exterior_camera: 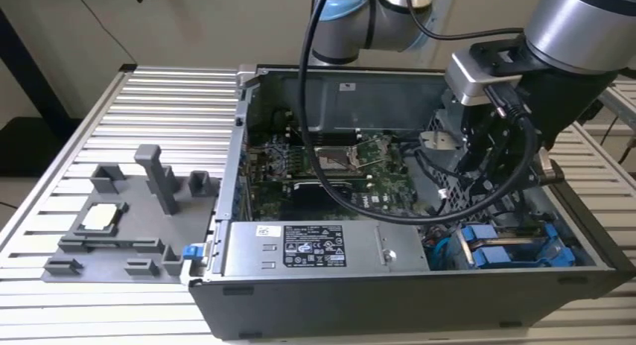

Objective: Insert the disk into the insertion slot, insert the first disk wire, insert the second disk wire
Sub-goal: 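Insert the second disk wire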

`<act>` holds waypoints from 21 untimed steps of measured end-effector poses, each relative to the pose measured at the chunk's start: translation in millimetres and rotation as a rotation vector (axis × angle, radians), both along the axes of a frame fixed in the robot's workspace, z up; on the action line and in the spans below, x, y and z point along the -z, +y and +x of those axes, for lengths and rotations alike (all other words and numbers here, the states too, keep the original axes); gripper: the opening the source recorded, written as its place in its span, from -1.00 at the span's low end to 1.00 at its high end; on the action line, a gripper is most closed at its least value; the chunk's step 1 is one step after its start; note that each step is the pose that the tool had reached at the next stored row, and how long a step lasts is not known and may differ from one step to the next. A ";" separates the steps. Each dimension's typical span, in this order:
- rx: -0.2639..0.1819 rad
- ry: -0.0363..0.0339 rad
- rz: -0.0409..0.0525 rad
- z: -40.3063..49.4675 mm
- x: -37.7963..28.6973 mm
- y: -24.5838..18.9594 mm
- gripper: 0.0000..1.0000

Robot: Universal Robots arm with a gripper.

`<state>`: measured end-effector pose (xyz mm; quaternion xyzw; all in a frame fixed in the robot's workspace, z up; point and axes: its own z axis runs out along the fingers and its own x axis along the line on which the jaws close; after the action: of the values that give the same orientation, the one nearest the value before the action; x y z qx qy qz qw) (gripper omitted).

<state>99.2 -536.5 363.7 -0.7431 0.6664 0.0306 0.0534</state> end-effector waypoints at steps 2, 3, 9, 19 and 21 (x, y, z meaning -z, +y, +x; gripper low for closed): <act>0.000 -0.0001 0.0001 0.0 0.0 0.0 -0.18; 0.000 -0.0001 0.0001 0.0 0.1 0.0 -0.18; 0.000 -0.0027 0.0037 -0.1 1.3 -0.1 -0.37; -0.001 -0.0121 0.0516 -0.1 5.7 -0.7 -0.37; -0.001 -0.0120 0.0530 0.2 5.9 -1.7 -0.37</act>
<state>99.4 -538.3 357.8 -0.7420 0.6645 0.0438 0.0770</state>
